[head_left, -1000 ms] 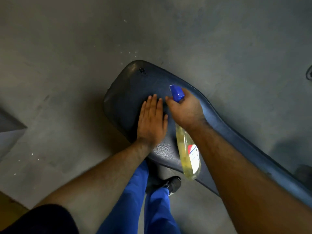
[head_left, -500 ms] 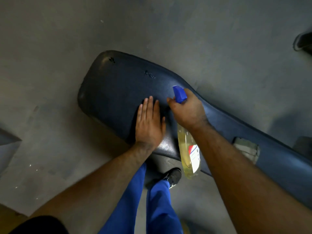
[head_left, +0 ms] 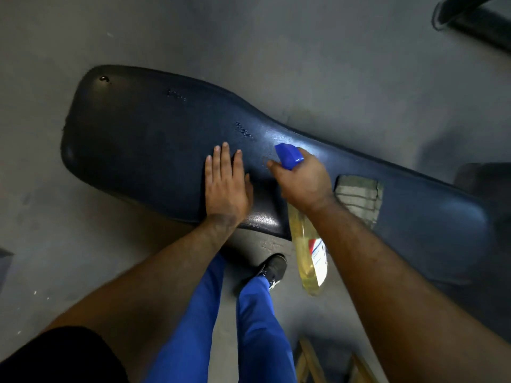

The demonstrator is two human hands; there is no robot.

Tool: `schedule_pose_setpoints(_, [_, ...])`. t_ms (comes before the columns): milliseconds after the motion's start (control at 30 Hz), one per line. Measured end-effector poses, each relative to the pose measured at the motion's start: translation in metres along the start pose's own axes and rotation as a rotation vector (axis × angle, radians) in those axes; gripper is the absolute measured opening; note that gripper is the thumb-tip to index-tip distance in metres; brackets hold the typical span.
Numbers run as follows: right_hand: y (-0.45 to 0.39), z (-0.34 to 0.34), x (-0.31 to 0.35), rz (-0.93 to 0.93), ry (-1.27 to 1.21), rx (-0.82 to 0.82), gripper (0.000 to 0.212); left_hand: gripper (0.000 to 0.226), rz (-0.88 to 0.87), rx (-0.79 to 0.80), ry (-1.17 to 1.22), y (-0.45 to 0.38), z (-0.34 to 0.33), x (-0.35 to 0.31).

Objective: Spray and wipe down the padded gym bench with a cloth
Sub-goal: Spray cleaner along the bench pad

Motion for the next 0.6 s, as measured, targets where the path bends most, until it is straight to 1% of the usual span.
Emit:
schedule_pose_setpoints(100, [0.006, 0.026, -0.035, -0.058, -0.055, -0.053, 0.028, 0.062, -0.135, -0.005, 0.100, -0.001, -0.006, -0.047])
schedule_pose_setpoints(167, [0.004, 0.045, -0.060, -0.096, -0.075, -0.106, 0.027, 0.064, -0.122, -0.007, 0.120, -0.001, -0.014, -0.062])
schedule_pose_setpoints(300, [-0.002, 0.067, -0.094, -0.124, -0.023, -0.163, 0.030, 0.068, -0.103, -0.037, 0.003, 0.001, -0.025, -0.065])
schedule_pose_setpoints(400, [-0.003, 0.067, -0.110, -0.137, 0.013, -0.158, 0.032, 0.068, -0.115, -0.076, -0.015, 0.002, -0.024, -0.066])
schedule_pose_setpoints(500, [0.002, 0.061, -0.127, -0.158, -0.055, -0.123, 0.034, 0.067, -0.115, -0.111, -0.020, 0.002, -0.025, -0.065])
schedule_pose_setpoints(600, [0.019, 0.058, -0.133, -0.128, -0.061, -0.109, 0.029, 0.066, -0.105, -0.105, 0.006, 0.003, -0.024, -0.064])
Point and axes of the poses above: each hand's wrist, its own y-axis away from the middle knuckle, its own z-axis out of the back of the hand, x = y × z, the point moved 9 cm from there along -y, towards the middle knuckle, and after that the axes turned 13 degrees about -z, right-handed, at the moved point
